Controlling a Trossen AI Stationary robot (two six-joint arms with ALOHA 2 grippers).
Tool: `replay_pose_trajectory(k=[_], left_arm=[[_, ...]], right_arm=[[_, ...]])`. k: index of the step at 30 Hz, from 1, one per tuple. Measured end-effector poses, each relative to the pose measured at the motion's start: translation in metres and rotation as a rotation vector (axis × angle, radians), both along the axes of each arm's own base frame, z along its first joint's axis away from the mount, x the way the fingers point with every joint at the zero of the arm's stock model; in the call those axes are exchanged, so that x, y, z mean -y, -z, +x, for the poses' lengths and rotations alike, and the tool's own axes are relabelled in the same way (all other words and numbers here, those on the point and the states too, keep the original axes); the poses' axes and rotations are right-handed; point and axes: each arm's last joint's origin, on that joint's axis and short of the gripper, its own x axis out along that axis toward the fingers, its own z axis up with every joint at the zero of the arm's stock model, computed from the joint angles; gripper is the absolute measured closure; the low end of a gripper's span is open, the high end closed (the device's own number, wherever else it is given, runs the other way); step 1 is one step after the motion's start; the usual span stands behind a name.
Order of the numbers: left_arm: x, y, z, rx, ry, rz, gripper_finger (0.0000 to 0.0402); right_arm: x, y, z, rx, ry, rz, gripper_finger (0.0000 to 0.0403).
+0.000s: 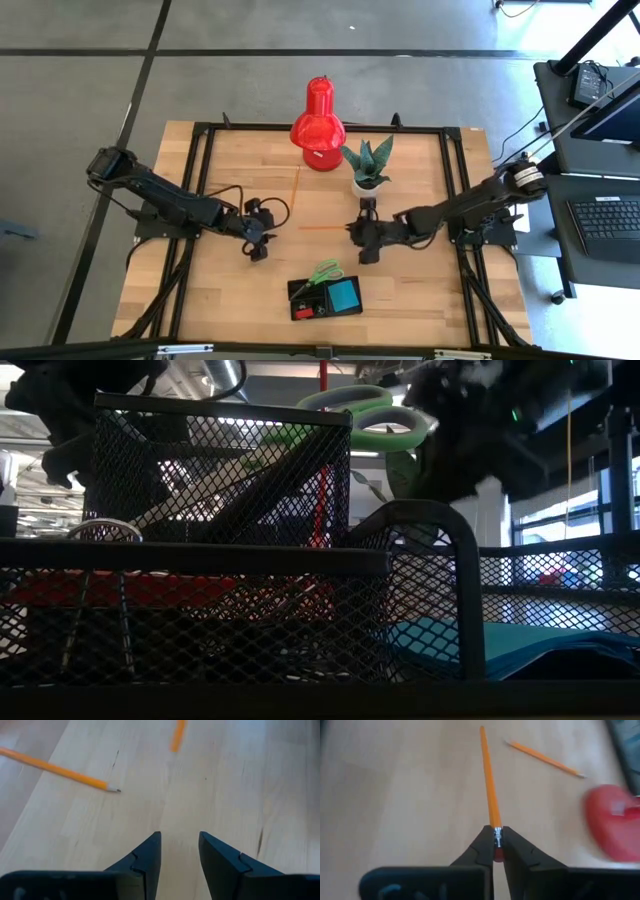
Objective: Pick and place office supplies into organizer
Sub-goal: Put the bottom yellow pencil into the desk organizer
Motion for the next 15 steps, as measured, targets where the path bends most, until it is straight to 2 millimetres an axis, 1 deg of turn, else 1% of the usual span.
replay_pose_trajectory(k=[3, 8, 12, 15], left_arm=[[0.0, 0.0, 0.0, -0.002, -0.013, -0.009, 0.0276], [0.0, 0.001, -0.001, -0.016, -0.018, -0.007, 0.0276], [-0.001, 0.002, -0.003, -0.04, -0.021, 0.004, 0.0276], [-0.002, 0.002, -0.004, -0.045, -0.03, 0.019, 0.0276]], right_arm=[[-0.006, -0.029, 0.008, -0.055, -0.008, -0.095, 0.0379], [-0.021, -0.08, 0.015, -0.095, -0.106, -0.23, 0.038], [-0.035, -0.117, 0.012, -0.123, -0.185, -0.316, 0.038], [-0.048, -0.141, 0.006, -0.1, -0.22, -0.312, 0.038]])
